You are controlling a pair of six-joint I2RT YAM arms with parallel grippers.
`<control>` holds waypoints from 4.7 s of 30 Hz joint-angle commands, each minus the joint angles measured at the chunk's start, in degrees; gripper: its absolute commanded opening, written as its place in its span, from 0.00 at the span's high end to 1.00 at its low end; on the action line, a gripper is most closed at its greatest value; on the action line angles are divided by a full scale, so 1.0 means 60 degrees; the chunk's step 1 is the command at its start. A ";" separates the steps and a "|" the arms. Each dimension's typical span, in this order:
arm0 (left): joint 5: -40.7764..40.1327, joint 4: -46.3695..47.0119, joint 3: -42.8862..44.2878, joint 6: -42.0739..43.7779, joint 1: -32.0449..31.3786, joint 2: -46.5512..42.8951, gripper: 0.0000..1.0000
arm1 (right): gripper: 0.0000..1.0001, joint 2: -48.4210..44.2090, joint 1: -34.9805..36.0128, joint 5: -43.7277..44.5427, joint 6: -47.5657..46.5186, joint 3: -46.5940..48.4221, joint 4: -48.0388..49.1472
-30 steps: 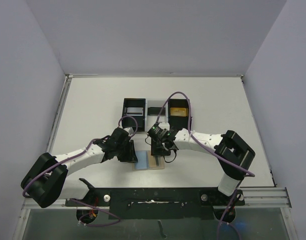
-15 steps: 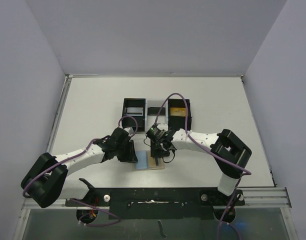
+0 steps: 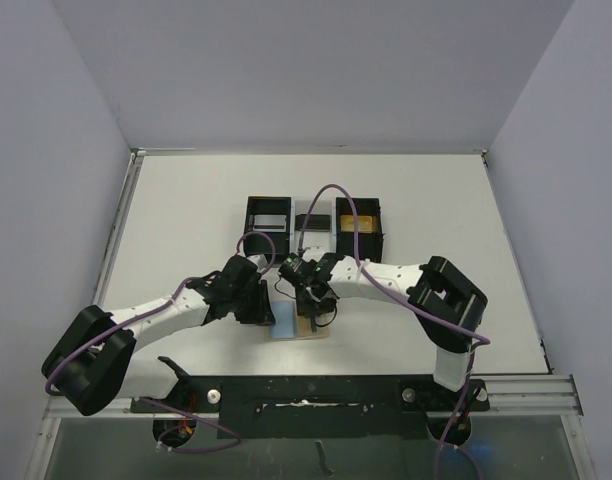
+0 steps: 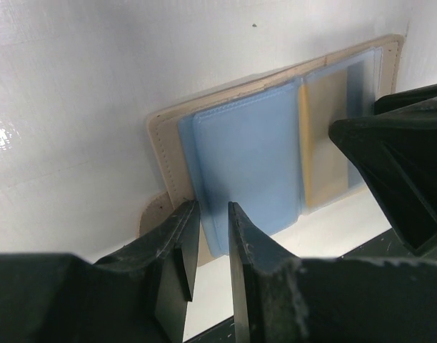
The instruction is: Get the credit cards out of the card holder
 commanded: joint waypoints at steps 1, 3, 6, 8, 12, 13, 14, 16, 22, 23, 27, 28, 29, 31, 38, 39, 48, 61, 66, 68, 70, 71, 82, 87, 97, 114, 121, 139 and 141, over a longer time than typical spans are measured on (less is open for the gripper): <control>0.0184 0.0271 0.0118 0.0094 -0.0031 -0.0029 0.79 | 0.69 0.0542 0.0365 -0.0067 -0.0074 0.0305 0.0052; 0.0170 0.0277 0.0118 0.0085 -0.0039 -0.0031 0.79 | 0.75 0.0438 0.0402 -0.0104 -0.0123 0.0409 0.0171; 0.0192 0.0303 0.0118 0.0085 -0.0030 -0.0010 0.79 | 0.78 0.0066 0.0373 -0.0239 -0.0078 0.0309 0.0585; 0.0194 0.0322 0.0104 0.0085 -0.0031 0.0012 0.79 | 0.80 -0.0199 0.0316 -0.0272 -0.0026 0.0183 0.0779; 0.0225 0.0365 0.0088 0.0097 -0.0032 0.0056 0.79 | 0.83 -0.0617 0.0097 -0.0566 0.0119 -0.0196 0.1207; 0.0232 0.0365 0.0099 0.0091 -0.0031 0.0070 0.79 | 0.84 -0.0729 0.0053 -0.0607 0.0156 -0.0289 0.1278; 0.0224 0.0366 0.0095 0.0088 -0.0029 0.0071 0.79 | 0.84 -0.0855 0.0019 -0.0626 0.0197 -0.0388 0.1339; 0.0228 0.0377 0.0088 0.0084 -0.0037 0.0046 0.80 | 0.84 -0.1116 -0.0028 -0.0671 0.0271 -0.0567 0.1504; 0.0226 0.0370 0.0129 0.0087 -0.0028 0.0078 0.80 | 0.84 -0.1727 -0.0221 -0.1039 0.0415 -0.0973 0.1927; 0.0222 0.0370 0.0134 0.0090 -0.0028 0.0085 0.80 | 0.83 -0.1794 -0.0230 -0.1102 0.0436 -0.1031 0.2001; 0.0223 0.0367 0.0161 0.0091 -0.0038 0.0100 0.80 | 0.79 -0.1925 -0.0253 -0.1012 0.0546 -0.1139 0.2024; 0.0223 0.0353 0.0161 0.0087 -0.0037 0.0101 0.80 | 0.76 -0.1927 -0.0250 -0.0878 0.0581 -0.1139 0.1892; 0.0227 0.0340 0.0161 0.0088 -0.0029 0.0097 0.80 | 0.74 -0.1918 -0.0263 -0.0724 0.0590 -0.1126 0.1689; 0.0210 0.0325 0.0162 0.0105 -0.0030 0.0083 0.80 | 0.69 -0.1839 -0.0317 -0.0485 0.0592 -0.1097 0.1371; 0.0240 0.0362 0.0132 0.0095 -0.0036 0.0086 0.80 | 0.62 -0.1342 -0.0351 -0.0370 0.0669 -0.1143 0.1004; 0.0242 0.0365 0.0145 0.0085 -0.0033 0.0086 0.80 | 0.62 -0.1253 -0.0360 -0.0470 0.0655 -0.1173 0.1076; 0.0267 0.0336 0.0163 0.0084 -0.0037 0.0086 0.80 | 0.55 -0.0638 -0.0171 -0.0108 0.0647 -0.0782 0.0346; 0.0276 0.0322 0.0163 0.0100 -0.0038 0.0042 0.80 | 0.46 -0.0232 -0.0001 -0.0078 0.0438 -0.0433 0.0290; 0.0269 0.0336 0.0148 0.0109 -0.0033 0.0042 0.80 | 0.40 -0.0190 0.0291 0.0551 0.0342 0.0336 -0.0578; 0.0282 0.0365 0.0161 0.0100 -0.0038 0.0063 0.80 | 0.40 -0.0408 0.0294 0.0653 0.0289 0.0505 -0.0641; 0.0271 0.0320 0.0201 0.0116 -0.0028 0.0085 0.80 | 0.39 -0.0664 0.0291 0.0819 0.0299 0.0659 -0.0786; 0.0265 0.0298 0.0198 0.0138 -0.0037 0.0068 0.80 | 0.39 -0.0799 0.0286 0.0907 0.0326 0.0706 -0.0834; 0.0239 0.0348 0.0154 0.0084 -0.0040 0.0013 0.80 | 0.37 -0.0431 0.0303 0.0483 0.0466 0.0251 -0.0331; 0.0229 0.0308 0.0177 0.0072 -0.0035 -0.0013 0.80 | 0.38 -0.0209 0.0318 0.0251 0.0371 0.0201 -0.0033; 0.0265 0.0344 0.0220 0.0078 -0.0037 0.0057 0.80 | 0.34 0.0317 0.0362 0.0158 0.0358 0.0305 -0.0139; 0.0269 0.0381 0.0220 0.0104 -0.0040 0.0115 0.80 | 0.30 -0.0588 0.0388 0.1147 0.0549 0.0721 -0.1022; 0.0266 0.0395 0.0205 0.0102 -0.0032 0.0093 0.80 | 0.31 -0.0180 0.0420 0.0822 0.0504 0.0654 -0.0793; 0.0282 0.0446 0.0193 0.0092 -0.0033 0.0144 0.80 | 0.43 0.0427 0.0557 0.0663 0.0238 0.1163 -0.0768; 0.0285 0.0432 0.0191 0.0087 -0.0042 0.0127 0.80 | 0.44 0.0434 0.0593 0.0867 0.0260 0.1316 -0.1007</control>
